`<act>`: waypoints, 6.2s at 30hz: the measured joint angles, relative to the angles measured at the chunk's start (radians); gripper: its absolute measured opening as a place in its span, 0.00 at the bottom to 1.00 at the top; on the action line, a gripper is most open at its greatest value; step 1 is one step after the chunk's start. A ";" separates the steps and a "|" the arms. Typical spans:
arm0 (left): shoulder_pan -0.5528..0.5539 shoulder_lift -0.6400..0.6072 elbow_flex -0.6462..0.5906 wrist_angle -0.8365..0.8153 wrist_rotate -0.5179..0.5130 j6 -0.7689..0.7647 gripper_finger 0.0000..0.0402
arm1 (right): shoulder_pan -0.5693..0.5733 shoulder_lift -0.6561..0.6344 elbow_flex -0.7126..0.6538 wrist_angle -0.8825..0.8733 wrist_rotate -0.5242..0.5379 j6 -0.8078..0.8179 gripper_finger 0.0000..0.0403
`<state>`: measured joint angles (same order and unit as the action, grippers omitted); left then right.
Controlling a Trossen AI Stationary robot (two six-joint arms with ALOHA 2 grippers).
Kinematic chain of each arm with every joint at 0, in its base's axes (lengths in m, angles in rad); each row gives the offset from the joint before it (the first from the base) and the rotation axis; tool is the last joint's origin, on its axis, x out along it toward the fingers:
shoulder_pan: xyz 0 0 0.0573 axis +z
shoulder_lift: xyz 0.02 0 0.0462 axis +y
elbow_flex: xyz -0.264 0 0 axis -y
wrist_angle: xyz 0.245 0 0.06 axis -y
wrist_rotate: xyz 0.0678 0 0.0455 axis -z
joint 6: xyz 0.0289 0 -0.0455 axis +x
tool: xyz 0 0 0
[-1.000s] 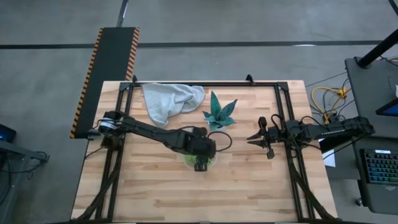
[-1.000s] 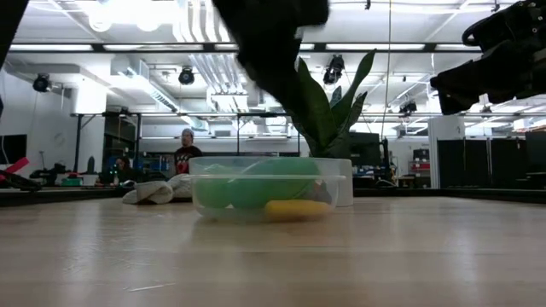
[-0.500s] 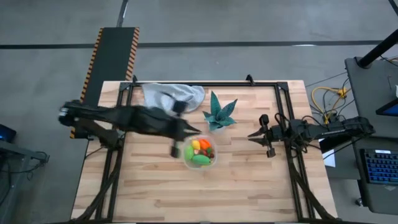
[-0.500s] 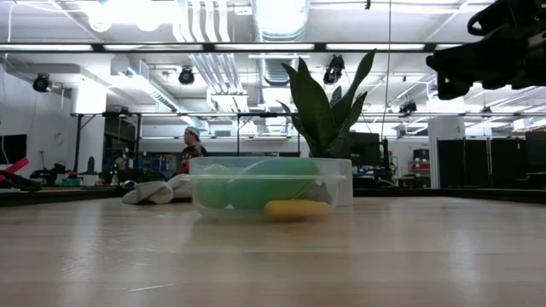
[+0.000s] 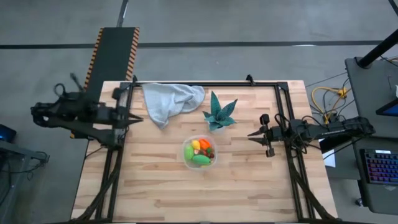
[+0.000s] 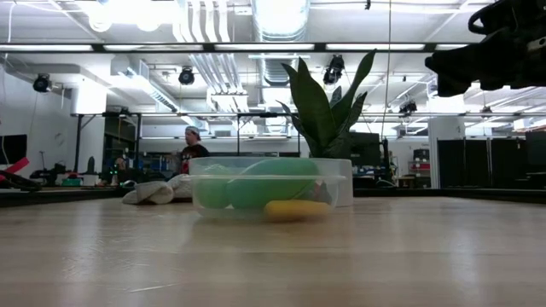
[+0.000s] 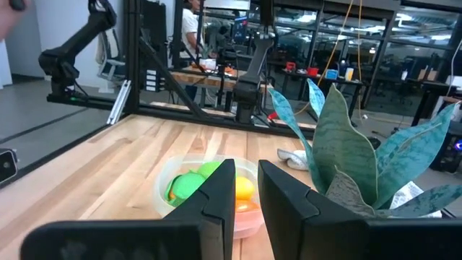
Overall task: Pick and placing Produce into tupperware
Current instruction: Return to Home Position
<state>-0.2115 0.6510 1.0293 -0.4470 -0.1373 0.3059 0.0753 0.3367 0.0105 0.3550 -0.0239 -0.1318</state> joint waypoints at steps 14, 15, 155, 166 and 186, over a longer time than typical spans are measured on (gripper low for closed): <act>0.023 -0.250 -0.624 0.556 -0.046 0.007 0.00 | 0.000 -0.001 0.000 0.023 0.002 -0.011 0.13; 0.036 -0.259 -0.635 0.563 -0.054 0.011 0.00 | 0.000 -0.001 0.000 0.023 0.002 -0.011 0.13; 0.101 -0.593 -1.009 0.441 0.081 -0.273 0.00 | -0.013 -0.288 0.000 -0.334 0.138 0.194 0.13; 0.101 -0.593 -1.009 0.441 0.081 -0.273 0.00 | -0.013 -0.288 0.000 -0.334 0.138 0.194 0.13; 0.101 -0.593 -1.009 0.441 0.081 -0.273 0.00 | -0.013 -0.288 0.000 -0.334 0.138 0.194 0.13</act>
<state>-0.1106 0.0578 0.0200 -0.0063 -0.0566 0.0334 0.0624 0.0486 0.0105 0.0208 0.1143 0.0620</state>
